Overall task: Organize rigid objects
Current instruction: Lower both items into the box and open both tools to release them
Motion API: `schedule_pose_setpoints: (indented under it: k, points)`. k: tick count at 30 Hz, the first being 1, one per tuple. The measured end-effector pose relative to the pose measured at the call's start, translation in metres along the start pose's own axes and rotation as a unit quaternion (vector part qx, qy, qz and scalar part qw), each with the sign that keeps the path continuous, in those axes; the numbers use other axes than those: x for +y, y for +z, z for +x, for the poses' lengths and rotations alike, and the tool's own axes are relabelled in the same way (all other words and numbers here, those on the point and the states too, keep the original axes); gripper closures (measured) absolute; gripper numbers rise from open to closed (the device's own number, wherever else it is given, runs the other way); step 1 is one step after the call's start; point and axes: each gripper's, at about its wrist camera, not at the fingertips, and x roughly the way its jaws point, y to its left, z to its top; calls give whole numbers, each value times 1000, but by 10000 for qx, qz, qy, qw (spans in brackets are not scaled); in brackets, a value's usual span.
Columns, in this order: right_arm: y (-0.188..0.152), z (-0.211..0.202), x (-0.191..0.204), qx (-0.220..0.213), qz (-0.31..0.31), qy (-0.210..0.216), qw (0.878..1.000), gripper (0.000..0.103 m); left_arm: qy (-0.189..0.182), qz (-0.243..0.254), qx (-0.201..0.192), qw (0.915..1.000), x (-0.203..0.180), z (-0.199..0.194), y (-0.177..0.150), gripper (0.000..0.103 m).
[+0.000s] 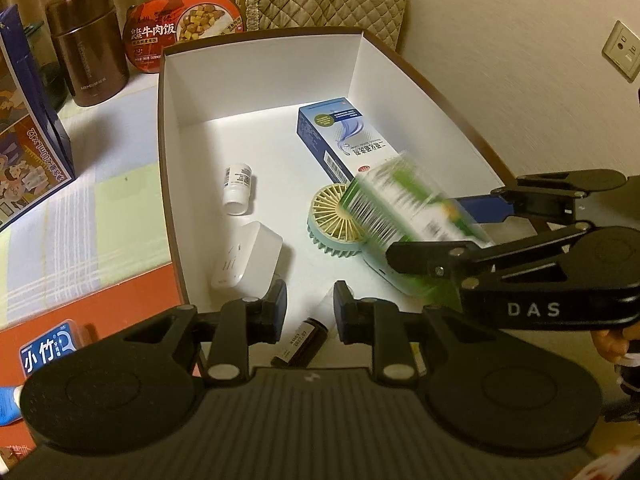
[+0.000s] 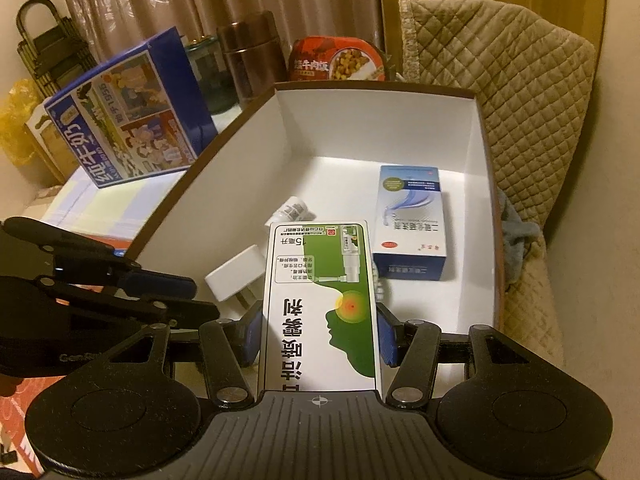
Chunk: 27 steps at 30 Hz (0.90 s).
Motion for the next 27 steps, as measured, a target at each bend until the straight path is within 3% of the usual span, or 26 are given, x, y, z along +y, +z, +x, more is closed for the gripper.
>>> schedule_pose_setpoints:
  k: [9,27]
  points:
    - [-1,-6,3,-39,-25,53,10000,49,40,11,-43,10000,0,-2,-1,69]
    - [-11,-16,-2,-74,86,0,9999,49,-9,-41,-210,9998,-9,-14,-2,67]
